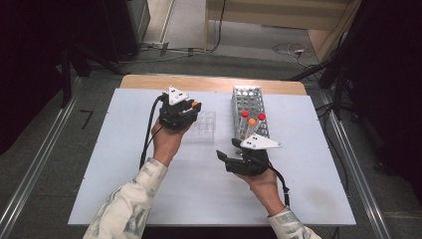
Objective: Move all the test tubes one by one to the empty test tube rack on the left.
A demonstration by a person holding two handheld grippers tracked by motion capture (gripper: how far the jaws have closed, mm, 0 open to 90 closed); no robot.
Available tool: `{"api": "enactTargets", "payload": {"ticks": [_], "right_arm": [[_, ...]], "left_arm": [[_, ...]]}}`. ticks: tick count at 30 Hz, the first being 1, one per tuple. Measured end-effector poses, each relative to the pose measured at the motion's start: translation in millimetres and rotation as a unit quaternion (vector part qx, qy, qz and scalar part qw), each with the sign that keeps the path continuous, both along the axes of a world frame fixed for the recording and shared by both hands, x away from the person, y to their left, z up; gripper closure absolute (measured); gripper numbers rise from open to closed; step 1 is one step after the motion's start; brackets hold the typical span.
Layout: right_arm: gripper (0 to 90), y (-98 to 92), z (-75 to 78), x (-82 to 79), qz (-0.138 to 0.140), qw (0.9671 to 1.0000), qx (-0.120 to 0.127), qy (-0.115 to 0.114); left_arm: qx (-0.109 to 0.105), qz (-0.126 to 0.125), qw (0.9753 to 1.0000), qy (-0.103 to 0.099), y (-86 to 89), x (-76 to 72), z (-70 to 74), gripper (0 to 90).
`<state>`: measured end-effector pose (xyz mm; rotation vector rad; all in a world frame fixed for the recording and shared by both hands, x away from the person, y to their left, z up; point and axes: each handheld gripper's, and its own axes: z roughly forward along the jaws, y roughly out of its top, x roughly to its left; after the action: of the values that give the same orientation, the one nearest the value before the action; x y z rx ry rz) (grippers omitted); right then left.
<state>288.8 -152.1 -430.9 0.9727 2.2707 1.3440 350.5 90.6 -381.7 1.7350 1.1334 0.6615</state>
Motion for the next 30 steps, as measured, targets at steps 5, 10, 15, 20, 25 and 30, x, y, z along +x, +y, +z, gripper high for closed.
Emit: {"api": "enactTargets", "payload": {"ticks": [5,10,15,20,25,30], "right_arm": [[30.5,-2.1,0.6,-0.2,-0.002,1.0000,0.003,0.000],[30.4,-2.3,0.7,-0.2,-0.002,1.0000,0.003,-0.001],[30.5,-2.3,0.7,-0.2,-0.002,1.0000,0.003,-0.001],[30.5,-3.9,1.4,0.5,-0.005,1.0000,0.005,-0.002],[30.4,-6.0,2.0,0.3,-0.007,1.0000,0.006,-0.003],[30.4,-9.5,3.1,1.3,-0.011,0.9999,0.010,-0.005]], "left_arm": [[0.010,0.003,0.9998,0.014,-2.7,2.1,-18.1,69.8],[0.012,0.006,0.9998,0.014,-5.5,2.4,-30.8,69.7],[0.014,0.012,0.9997,0.019,-5.5,1.3,-32.4,69.7],[0.024,0.011,0.9992,0.028,-7.3,1.7,-38.1,69.6],[0.024,0.014,0.9990,0.035,-8.3,2.8,-43.3,69.1],[0.018,0.014,0.9991,0.036,-7.8,2.2,-42.7,66.4]]}}
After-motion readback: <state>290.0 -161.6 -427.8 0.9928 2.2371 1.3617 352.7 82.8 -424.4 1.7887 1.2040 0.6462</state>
